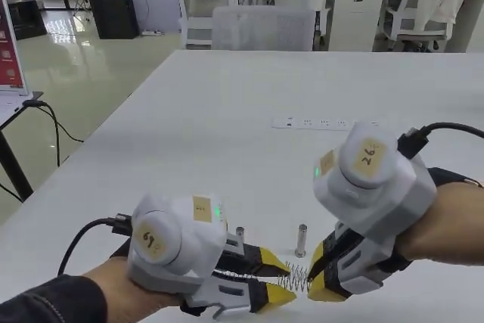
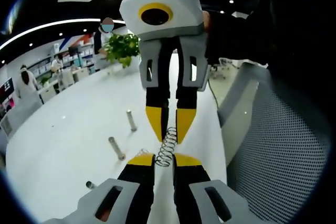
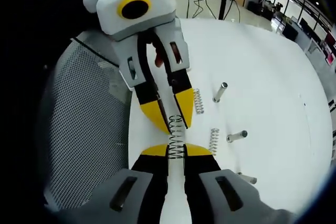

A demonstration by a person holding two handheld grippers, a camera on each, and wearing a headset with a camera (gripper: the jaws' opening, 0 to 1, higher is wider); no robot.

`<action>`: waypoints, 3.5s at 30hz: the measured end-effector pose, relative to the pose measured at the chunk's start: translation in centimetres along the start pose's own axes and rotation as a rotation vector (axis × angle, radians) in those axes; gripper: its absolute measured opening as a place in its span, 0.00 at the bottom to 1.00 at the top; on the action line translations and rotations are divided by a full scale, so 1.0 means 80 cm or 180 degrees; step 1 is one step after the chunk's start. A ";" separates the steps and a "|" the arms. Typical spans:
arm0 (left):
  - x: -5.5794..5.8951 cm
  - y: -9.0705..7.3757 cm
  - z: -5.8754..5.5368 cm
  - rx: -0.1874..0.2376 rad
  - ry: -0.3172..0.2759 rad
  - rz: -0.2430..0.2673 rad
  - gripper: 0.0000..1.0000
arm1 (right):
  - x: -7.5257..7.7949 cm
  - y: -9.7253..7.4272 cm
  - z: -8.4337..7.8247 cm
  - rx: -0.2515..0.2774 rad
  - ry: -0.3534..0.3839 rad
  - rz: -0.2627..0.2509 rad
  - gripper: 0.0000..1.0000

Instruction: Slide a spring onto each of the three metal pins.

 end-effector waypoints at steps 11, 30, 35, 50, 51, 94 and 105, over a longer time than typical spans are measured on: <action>0.007 0.000 -0.003 -0.0047 0.0065 -0.0104 0.03 | -0.004 0.000 -0.001 0.0028 -0.0031 0.0069 0.08; 0.008 -0.002 0.003 0.0044 0.0001 -0.0100 0.02 | -0.006 -0.001 -0.017 0.0151 0.0100 0.0026 0.12; 0.007 -0.002 0.002 0.0045 -0.0004 -0.0099 0.03 | -0.006 -0.005 -0.011 0.0194 0.0096 0.0005 0.08; 0.005 -0.003 -0.003 0.0002 -0.0029 -0.0074 0.02 | -0.008 -0.008 0.021 0.0334 -0.0070 -0.0053 0.08; 0.005 -0.003 -0.003 -0.0002 -0.0029 -0.0075 0.02 | -0.008 -0.008 0.022 0.0339 -0.0079 -0.0049 0.08; 0.002 -0.014 -0.008 -0.0004 -0.0300 0.0031 0.24 | 0.007 -0.022 0.020 0.0088 -0.0121 -0.0155 0.08; -0.004 -0.031 -0.006 -0.0003 -0.0379 0.0120 0.32 | 0.022 -0.042 0.007 0.0070 -0.0009 -0.0315 0.08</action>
Point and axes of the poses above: the centre of the closed fingertips' face, and the gripper's own axes: y roughly forward along the fingers, x roughly to its right, z roughly out of its top, the point moved 6 cm from there along -y, roughly backward along the fingers, and after that the axes turned 14 degrees about x, right-handed, at the moved point
